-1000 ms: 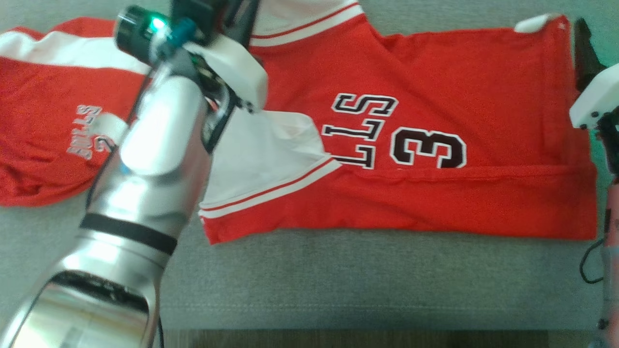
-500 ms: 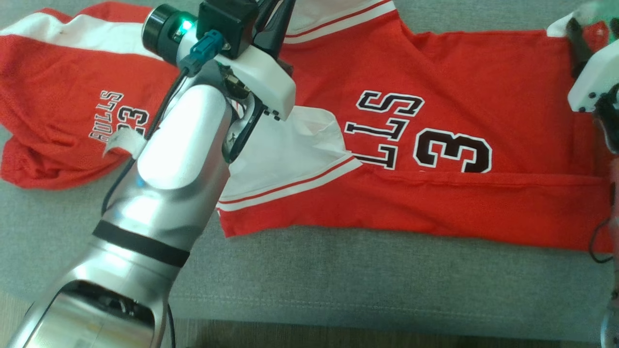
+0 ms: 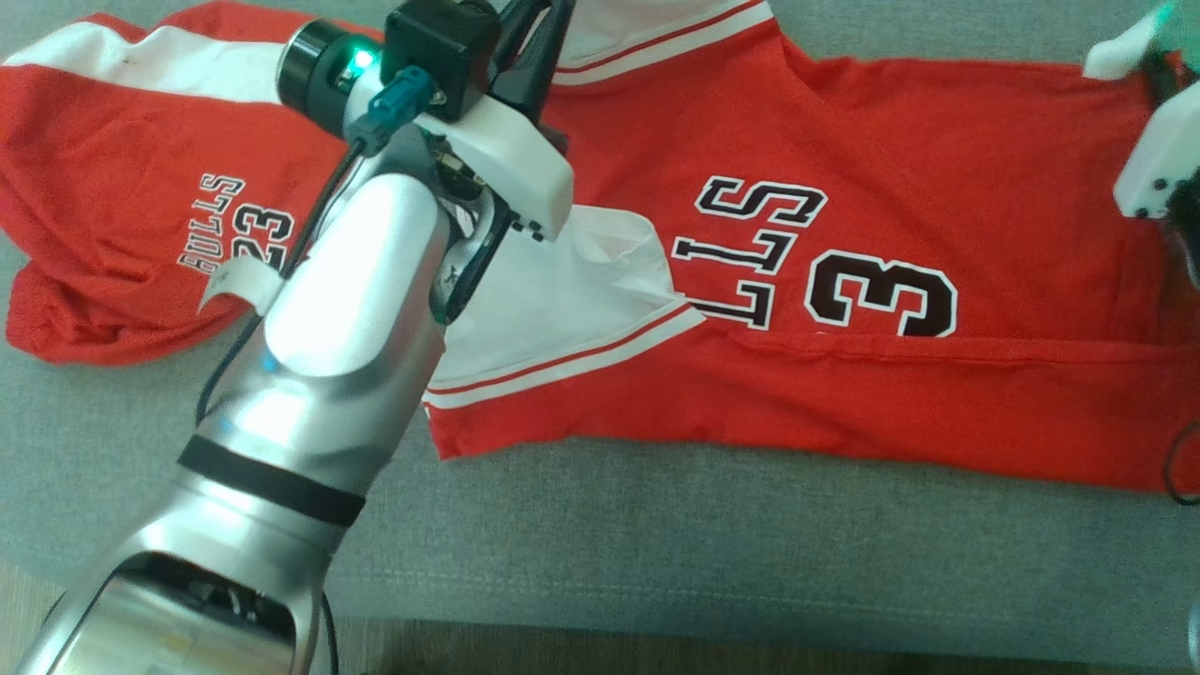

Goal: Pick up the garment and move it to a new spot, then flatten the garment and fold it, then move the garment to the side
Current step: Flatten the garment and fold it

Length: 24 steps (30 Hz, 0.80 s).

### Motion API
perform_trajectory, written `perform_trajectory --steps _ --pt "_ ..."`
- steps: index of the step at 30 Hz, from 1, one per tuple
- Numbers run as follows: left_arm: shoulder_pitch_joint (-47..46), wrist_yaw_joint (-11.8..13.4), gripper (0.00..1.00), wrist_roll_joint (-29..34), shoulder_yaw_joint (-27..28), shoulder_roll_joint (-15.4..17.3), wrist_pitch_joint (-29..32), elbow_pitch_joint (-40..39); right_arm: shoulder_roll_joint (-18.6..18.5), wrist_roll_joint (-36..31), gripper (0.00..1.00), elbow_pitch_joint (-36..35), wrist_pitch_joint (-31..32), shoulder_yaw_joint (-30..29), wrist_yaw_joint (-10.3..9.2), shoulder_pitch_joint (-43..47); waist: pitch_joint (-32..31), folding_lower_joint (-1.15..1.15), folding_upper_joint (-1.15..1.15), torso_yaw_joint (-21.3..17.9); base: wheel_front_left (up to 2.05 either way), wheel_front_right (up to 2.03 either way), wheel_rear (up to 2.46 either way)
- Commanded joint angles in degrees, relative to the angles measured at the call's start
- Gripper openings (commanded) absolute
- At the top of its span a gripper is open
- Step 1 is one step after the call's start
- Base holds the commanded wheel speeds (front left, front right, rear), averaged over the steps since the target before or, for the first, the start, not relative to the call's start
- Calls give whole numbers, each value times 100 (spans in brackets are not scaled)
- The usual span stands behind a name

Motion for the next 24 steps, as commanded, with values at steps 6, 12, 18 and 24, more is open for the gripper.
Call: perform_trajectory --steps 6,12,18,24 --pt "-260 119 0 -136 310 256 2 -92 -128 -78 0 -82 -376 -141 -3 -257 -15 0 0 -70 0 0 0" --pt "-666 126 0 -206 470 377 -28 223 -45 -131 0 -66 -877 -191 -3 -528 14 0 0 -180 0 0 0" --pt "-1198 127 0 -201 575 456 -122 687 42 -233 0 15 -1455 -144 -3 -815 49 0 0 -309 0 0 0" --pt "-1547 140 0 -231 698 475 -232 1070 168 -189 0 172 -2040 -18 -3 -1015 27 0 0 -410 0 0 0"
